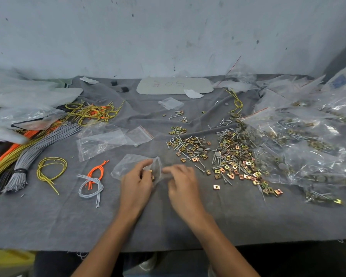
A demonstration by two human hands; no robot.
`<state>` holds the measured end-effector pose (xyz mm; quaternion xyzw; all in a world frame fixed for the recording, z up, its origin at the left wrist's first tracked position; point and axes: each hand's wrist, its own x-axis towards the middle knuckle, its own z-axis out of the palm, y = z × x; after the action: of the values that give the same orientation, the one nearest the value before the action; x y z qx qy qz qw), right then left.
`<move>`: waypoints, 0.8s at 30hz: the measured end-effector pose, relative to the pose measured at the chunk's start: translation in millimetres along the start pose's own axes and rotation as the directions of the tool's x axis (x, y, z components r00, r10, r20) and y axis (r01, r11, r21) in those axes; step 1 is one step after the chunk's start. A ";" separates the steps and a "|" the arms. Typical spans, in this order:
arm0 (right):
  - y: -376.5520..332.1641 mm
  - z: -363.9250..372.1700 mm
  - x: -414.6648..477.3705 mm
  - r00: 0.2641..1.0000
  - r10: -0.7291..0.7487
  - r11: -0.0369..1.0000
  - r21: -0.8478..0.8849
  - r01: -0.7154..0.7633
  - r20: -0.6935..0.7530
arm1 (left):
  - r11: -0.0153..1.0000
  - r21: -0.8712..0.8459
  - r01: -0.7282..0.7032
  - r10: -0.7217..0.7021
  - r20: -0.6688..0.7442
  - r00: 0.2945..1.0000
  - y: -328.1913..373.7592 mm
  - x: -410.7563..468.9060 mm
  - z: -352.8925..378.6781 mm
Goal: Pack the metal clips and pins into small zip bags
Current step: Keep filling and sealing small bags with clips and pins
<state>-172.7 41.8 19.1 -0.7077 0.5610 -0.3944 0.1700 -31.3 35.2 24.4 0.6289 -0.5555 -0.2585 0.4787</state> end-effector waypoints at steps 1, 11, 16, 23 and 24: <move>8.2 -7.1 4.2 0.999 0.015 0.993 -0.120 -0.018 -0.028 | 1.000 -0.004 0.001 -0.001 0.004 1.000 0.0 -0.2 0.2; 14.3 -16.6 5.4 0.999 -0.015 0.970 -0.244 0.007 -0.031 | 0.999 0.032 -0.020 0.019 0.017 1.000 4.9 -3.5 0.1; -3.0 6.1 -4.1 0.998 -0.055 0.986 -0.154 0.058 0.021 | 0.818 0.408 -0.405 0.368 0.169 0.914 12.2 -17.6 3.4; -0.2 -1.0 -3.7 0.999 -0.007 0.991 -0.131 0.012 0.042 | 0.935 0.305 -0.183 0.214 -0.072 0.974 1.7 -24.5 -21.1; -2.0 -0.5 -4.4 1.000 -0.002 0.991 -0.132 0.006 0.029 | 0.915 0.374 -0.152 0.193 -0.076 0.978 -3.4 -21.5 -28.2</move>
<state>-172.0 46.6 19.1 -0.7241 0.5819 -0.3466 0.1299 -11.0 64.2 28.5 0.6689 -0.6197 -0.0717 0.4042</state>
